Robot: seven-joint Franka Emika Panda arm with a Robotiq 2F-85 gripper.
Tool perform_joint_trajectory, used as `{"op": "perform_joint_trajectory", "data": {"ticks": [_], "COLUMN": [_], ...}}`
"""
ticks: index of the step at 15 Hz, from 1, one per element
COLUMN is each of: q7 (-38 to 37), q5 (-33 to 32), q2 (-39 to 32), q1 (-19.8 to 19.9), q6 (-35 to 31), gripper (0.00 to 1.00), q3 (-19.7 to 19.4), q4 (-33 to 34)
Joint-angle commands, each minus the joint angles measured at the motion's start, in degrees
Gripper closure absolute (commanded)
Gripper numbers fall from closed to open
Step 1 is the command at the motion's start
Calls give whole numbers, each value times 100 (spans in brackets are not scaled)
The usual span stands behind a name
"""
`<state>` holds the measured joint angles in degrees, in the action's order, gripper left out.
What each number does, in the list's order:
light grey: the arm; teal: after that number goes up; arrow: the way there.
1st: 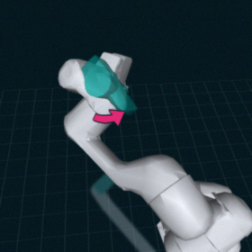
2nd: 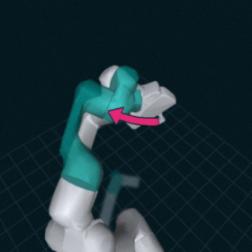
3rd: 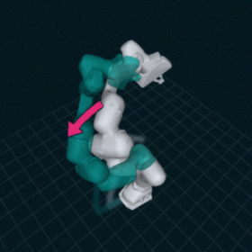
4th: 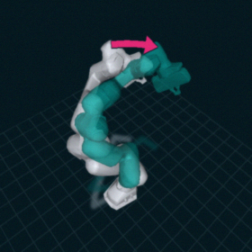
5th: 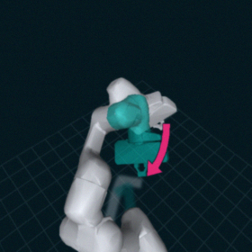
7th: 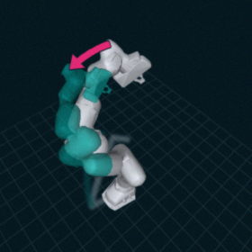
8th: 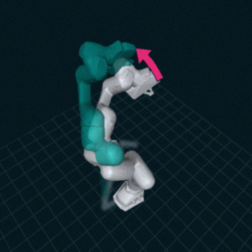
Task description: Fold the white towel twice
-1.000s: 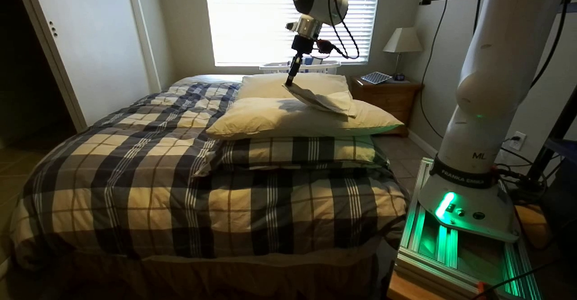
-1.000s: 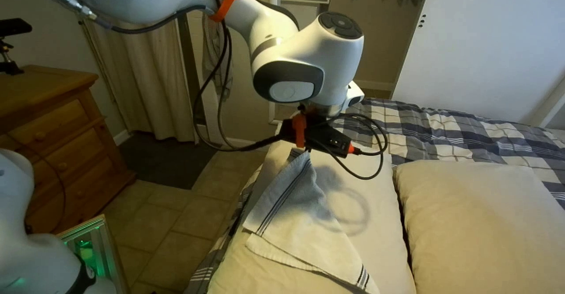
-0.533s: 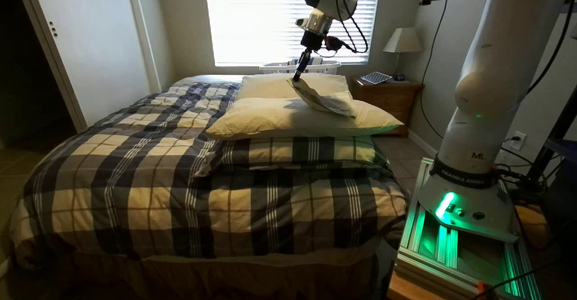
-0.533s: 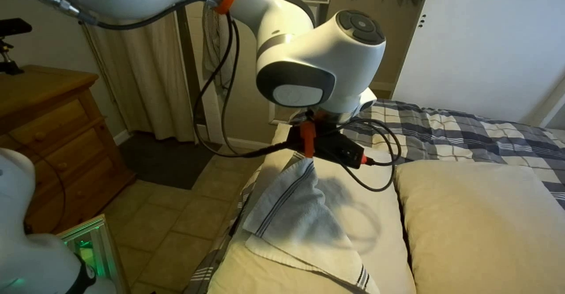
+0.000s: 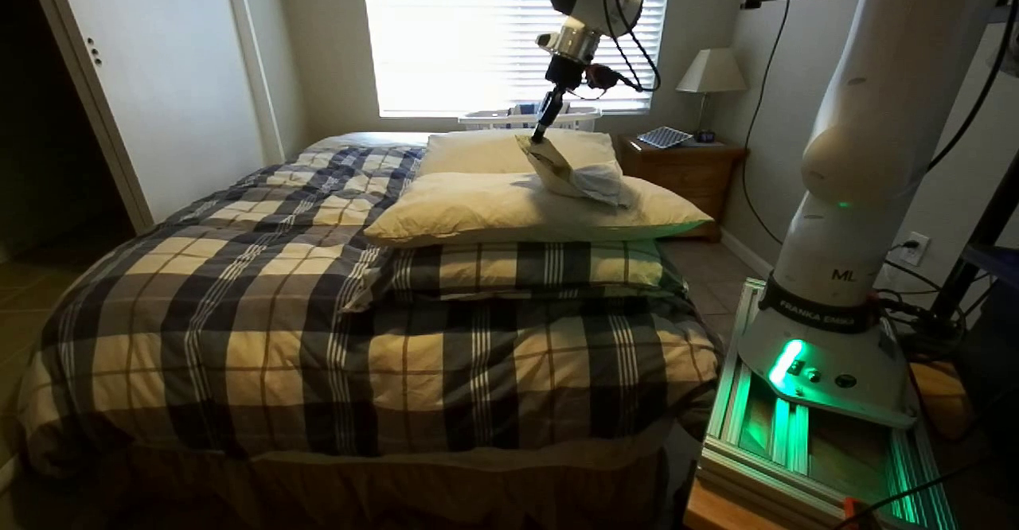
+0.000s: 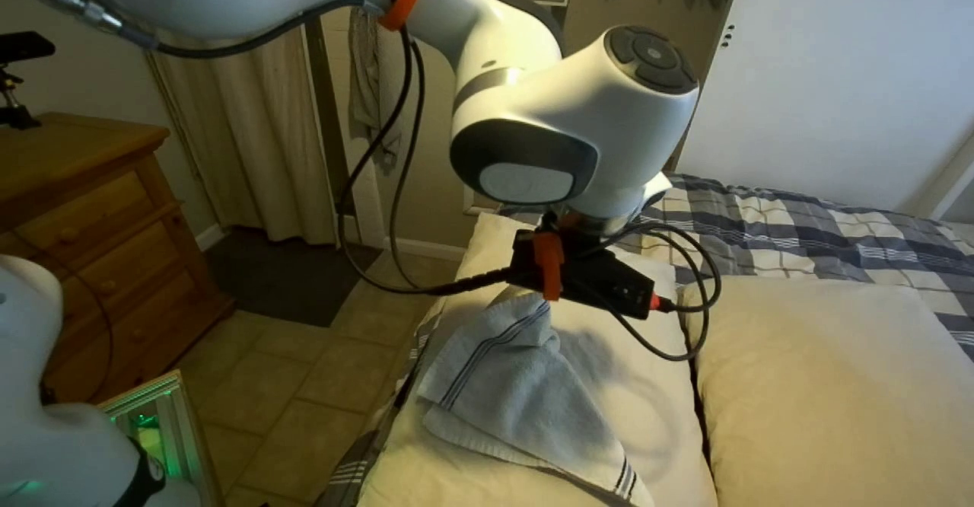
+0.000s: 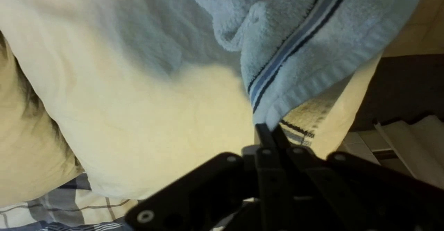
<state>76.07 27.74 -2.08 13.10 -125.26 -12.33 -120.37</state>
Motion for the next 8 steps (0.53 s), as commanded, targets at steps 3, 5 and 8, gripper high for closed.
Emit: {"op": "perform_joint_trajectory", "data": {"ticks": [3,5,8], "q7": [149,102,56], "q5": [-558,-872,-1348], "q2": [-221,-306,-441], "q1": [196,264,361], "q6": [15,-19,-84], "gripper": [99,99,99], "q3": [-165,-226,-298], "q4": [131,186,304]}}
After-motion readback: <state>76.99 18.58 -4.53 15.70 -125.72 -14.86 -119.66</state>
